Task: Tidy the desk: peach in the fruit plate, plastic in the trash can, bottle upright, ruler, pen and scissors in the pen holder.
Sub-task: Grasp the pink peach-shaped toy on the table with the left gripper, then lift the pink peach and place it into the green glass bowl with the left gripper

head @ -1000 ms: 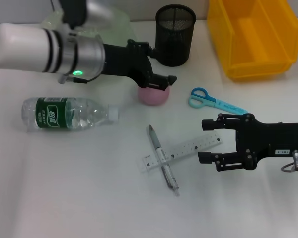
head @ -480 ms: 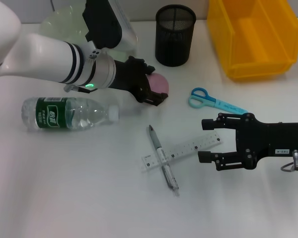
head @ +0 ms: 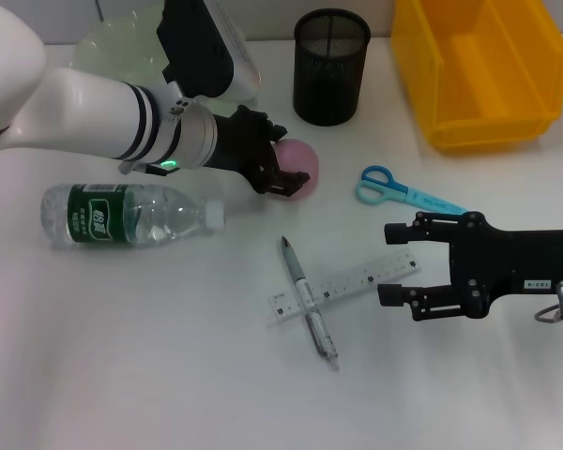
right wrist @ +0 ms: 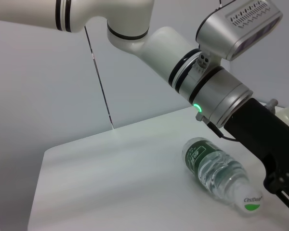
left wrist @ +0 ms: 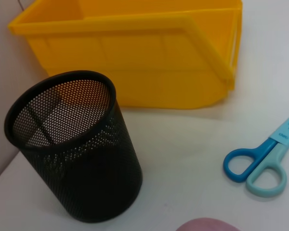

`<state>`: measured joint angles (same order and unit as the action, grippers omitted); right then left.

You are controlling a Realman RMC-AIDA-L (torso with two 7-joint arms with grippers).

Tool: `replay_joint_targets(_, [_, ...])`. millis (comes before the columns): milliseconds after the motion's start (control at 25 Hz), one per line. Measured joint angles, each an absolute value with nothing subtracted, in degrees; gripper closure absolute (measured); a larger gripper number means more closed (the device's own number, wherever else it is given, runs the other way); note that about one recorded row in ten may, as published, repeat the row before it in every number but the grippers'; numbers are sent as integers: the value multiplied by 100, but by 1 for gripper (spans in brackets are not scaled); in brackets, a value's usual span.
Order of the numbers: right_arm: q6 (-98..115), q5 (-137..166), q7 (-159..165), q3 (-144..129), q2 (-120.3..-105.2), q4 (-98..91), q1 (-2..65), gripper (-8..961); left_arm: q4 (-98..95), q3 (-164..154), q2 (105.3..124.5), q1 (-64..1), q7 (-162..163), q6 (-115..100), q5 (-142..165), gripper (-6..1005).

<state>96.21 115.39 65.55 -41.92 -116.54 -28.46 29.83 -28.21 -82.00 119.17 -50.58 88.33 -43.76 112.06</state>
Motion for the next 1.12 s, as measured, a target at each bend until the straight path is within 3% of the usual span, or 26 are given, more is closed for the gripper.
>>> replay_joint_targets(600, [9604,11540,6573,-4192,-11645,-2835,2979,136,-2980,-8135,11917,-4991,8839,-4692,11030,587])
replay_joint_targets(800, [9602,11540,6574,-4185,-11652,-2839,2962,136,-3576,-7966,11875,-4637,8851,-4930,10375,802])
replay_joint_targets(1120, [9597,11540,6574,-4174,-11677,-2829,2935,136,-4393,-7065,11865,-3878,8607,-4747,9198,870])
